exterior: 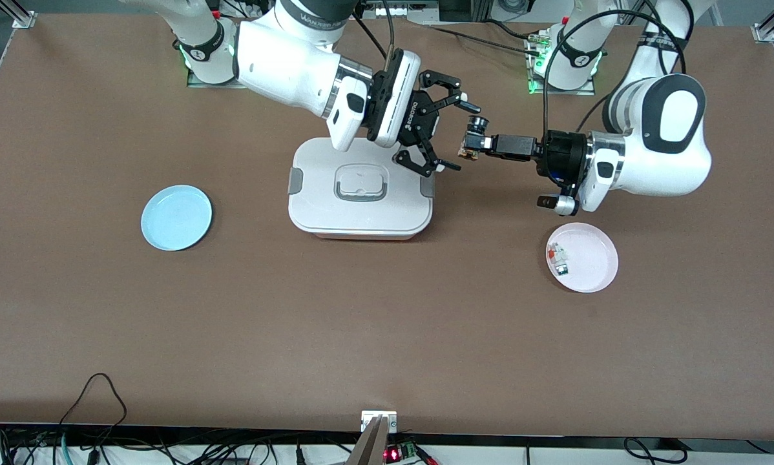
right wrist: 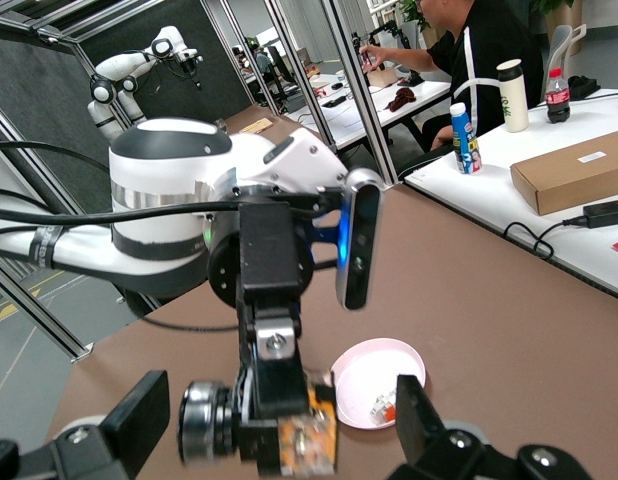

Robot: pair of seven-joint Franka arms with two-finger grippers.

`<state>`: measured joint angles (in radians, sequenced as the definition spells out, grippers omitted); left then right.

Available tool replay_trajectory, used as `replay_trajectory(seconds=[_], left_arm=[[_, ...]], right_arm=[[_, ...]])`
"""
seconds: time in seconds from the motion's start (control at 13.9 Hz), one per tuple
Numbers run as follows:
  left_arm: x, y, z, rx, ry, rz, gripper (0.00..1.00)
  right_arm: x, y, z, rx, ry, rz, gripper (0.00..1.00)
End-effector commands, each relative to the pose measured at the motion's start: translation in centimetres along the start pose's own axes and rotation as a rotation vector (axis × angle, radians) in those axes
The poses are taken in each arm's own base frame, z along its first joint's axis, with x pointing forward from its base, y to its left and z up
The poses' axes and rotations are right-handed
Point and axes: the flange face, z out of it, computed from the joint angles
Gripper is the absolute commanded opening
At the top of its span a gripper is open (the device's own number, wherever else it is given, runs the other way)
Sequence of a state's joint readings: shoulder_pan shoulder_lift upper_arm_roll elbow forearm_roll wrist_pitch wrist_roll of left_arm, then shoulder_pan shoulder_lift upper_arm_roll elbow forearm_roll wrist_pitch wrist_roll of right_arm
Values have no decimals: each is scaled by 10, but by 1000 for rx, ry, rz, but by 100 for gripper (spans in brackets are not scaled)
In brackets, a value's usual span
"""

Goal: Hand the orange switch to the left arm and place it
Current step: 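Carry the switch toward the pink plate while the right gripper withdraws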

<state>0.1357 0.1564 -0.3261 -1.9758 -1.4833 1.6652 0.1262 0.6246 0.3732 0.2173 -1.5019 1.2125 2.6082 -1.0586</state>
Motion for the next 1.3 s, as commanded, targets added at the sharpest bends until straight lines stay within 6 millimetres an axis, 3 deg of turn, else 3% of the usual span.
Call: replay_trajectory(seconds=[0.0,0.07,0.29,0.65,0.86,1.08,1.23], left_arm=[[9,22,-23,145,16,81,16],[13,23,-27,205,14,101,16],[25,21,-37,381,-3,195,16],[54,-17,-66,745,-122,441,16],[78,-44,-90,977,-261,573,16],[88,-70,-110,1168,-438,684,16],[96,-87,-135,1267,-546,733,17]], right_arm=[[-1,8,-13,7,-5,16,100],[-4,16,-21,16,-19,33,100],[-18,66,-56,40,-85,72,100],[-47,146,-114,18,-254,159,100],[-61,169,-146,-45,-436,254,100],[-84,193,-179,-148,-644,284,100],[-93,206,-210,-247,-765,331,100]])
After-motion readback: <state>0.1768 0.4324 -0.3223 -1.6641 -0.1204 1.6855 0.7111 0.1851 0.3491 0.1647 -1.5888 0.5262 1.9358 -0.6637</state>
